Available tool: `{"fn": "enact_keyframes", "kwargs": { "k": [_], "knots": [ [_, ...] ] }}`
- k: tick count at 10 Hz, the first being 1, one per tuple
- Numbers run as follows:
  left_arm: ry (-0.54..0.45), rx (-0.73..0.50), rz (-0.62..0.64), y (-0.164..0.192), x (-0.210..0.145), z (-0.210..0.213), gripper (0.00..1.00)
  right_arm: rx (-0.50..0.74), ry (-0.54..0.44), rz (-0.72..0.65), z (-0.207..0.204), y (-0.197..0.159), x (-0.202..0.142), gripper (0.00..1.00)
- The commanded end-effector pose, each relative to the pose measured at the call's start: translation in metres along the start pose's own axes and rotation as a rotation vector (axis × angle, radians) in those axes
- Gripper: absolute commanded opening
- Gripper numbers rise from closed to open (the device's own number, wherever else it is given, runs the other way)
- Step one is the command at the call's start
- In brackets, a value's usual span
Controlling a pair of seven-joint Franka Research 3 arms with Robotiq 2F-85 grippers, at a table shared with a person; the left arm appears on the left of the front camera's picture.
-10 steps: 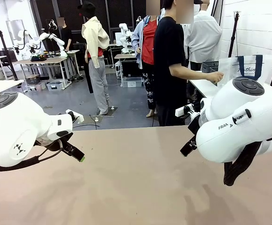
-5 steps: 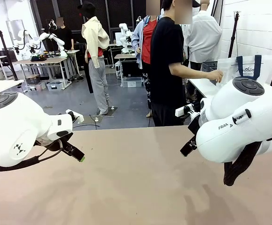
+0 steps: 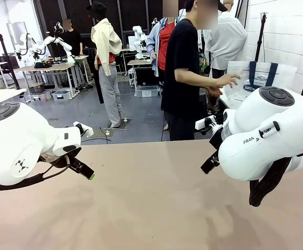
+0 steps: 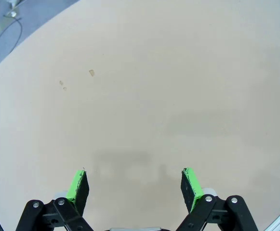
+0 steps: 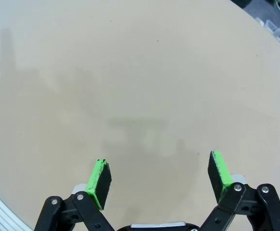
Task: Transfer purchased items from the store into the shopping bag.
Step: Open the Reusable shopping bag in the center of the table.
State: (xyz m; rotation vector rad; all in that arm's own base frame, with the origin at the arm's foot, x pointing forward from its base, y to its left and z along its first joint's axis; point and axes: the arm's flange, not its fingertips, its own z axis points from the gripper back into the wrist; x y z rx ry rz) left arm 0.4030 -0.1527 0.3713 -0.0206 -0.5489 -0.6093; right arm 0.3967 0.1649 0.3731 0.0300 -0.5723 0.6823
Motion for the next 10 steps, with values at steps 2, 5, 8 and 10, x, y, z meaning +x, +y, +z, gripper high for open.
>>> {"fn": "enact_keyframes", "kwargs": {
  "k": [2,5,8,10],
  "knots": [
    [0.000,0.000,0.003,0.0014,-0.0004,0.0000,1.00,-0.001,0.000,0.002,-0.0001,0.0008,0.0002,1.00],
    [0.000,0.000,0.003,0.0014,-0.0004,0.0000,1.00,-0.001,0.000,0.002,-0.0001,0.0008,0.0002,1.00],
    [0.000,0.000,0.003,0.0014,-0.0004,0.0000,1.00,-0.001,0.000,0.002,-0.0001,0.0008,0.0002,1.00],
    [0.000,0.000,0.003,0.0014,-0.0004,0.0000,1.00,-0.001,0.000,0.002,-0.0001,0.0008,0.0002,1.00]
  ]
}}
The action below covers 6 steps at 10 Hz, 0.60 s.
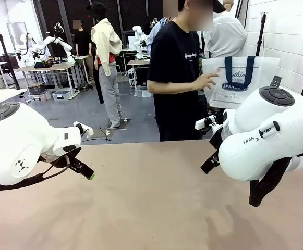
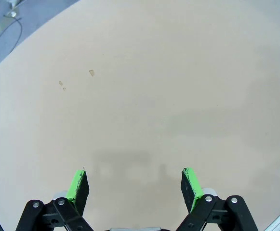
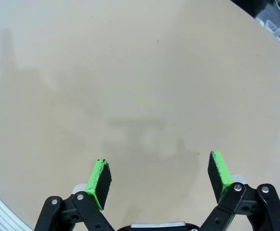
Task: Transfer purchased items from the store into the shopping bag.
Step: Open the Reusable shopping bag in the center of the table.
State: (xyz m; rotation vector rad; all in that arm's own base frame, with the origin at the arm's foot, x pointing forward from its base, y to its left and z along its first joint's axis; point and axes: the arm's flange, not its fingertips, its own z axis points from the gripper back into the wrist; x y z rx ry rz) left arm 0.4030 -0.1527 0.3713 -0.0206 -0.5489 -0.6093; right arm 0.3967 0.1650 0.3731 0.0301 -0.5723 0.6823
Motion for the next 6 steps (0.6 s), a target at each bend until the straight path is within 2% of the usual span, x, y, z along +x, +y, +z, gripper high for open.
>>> {"fn": "enact_keyframes", "kwargs": {
  "k": [1,6],
  "knots": [
    [0.000,0.000,0.003,0.0014,-0.0004,0.0000,1.00,-0.001,0.000,0.002,-0.0001,0.0008,0.0002,1.00],
    [0.000,0.000,0.003,0.0014,-0.0004,0.0000,1.00,-0.001,0.000,0.002,-0.0001,0.0008,0.0002,1.00]
  ]
}}
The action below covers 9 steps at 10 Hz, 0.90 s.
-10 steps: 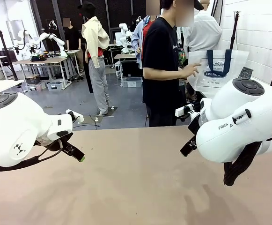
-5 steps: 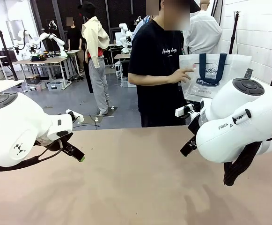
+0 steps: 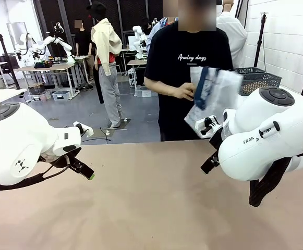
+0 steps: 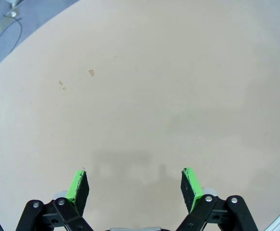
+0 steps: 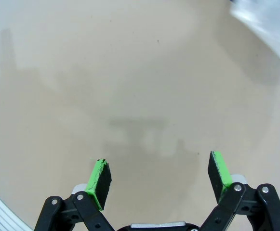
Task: Transfer purchased items from the store into the shopping bag.
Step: Open the Reusable shopping bag in the center of the table.
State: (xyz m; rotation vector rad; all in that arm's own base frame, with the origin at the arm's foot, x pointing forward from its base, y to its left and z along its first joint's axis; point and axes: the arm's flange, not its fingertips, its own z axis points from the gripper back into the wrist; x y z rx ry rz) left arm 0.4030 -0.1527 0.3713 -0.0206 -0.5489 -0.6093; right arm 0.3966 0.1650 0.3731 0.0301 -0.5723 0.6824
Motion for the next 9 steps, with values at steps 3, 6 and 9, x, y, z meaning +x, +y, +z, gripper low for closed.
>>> {"fn": "enact_keyframes", "kwargs": {
  "k": [3,6,9],
  "knots": [
    [0.000,0.000,0.003,0.0014,-0.0004,0.0000,1.00,-0.001,0.000,0.002,-0.0001,0.0008,0.0002,1.00],
    [0.000,0.000,0.003,0.0014,-0.0004,0.0000,1.00,-0.001,0.000,0.002,-0.0001,0.0008,0.0002,1.00],
    [0.000,0.000,0.003,0.0014,-0.0004,0.0000,1.00,-0.001,0.000,0.002,-0.0001,0.0008,0.0002,1.00]
  ]
}}
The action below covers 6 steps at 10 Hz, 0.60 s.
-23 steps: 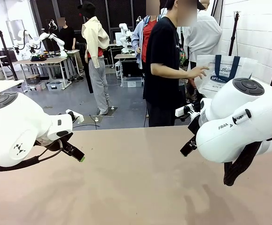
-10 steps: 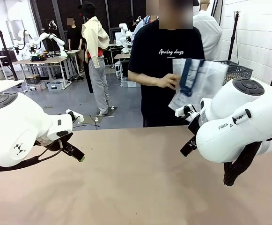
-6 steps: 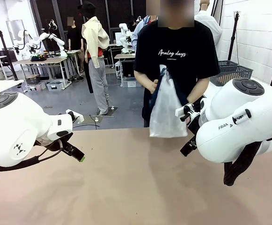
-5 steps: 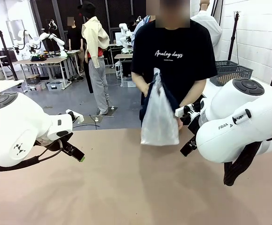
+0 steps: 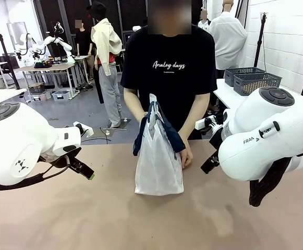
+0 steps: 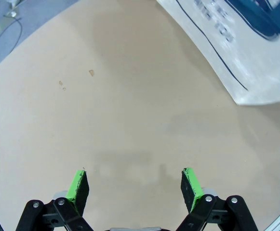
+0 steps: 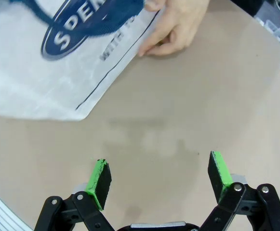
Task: Transfer purchased items from the store into the shopping bag.
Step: Open the Reusable shopping bag in the center of the table.
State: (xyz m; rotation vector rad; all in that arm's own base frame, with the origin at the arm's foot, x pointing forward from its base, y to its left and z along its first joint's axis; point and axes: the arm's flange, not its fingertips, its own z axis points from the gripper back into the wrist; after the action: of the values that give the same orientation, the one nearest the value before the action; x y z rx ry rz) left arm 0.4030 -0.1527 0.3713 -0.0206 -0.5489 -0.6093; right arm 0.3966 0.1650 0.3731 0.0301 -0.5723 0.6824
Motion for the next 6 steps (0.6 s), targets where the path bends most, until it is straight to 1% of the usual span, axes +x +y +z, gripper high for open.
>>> {"fn": "enact_keyframes", "kwargs": {
  "k": [1,6],
  "knots": [
    [0.000,0.000,0.003,0.0014,-0.0004,0.0000,1.00,-0.001,0.000,0.002,-0.0001,0.0007,0.0002,1.00],
    [0.000,0.000,0.003,0.0014,-0.0004,0.0000,1.00,-0.001,0.000,0.002,-0.0001,0.0007,0.0002,1.00]
  ]
}}
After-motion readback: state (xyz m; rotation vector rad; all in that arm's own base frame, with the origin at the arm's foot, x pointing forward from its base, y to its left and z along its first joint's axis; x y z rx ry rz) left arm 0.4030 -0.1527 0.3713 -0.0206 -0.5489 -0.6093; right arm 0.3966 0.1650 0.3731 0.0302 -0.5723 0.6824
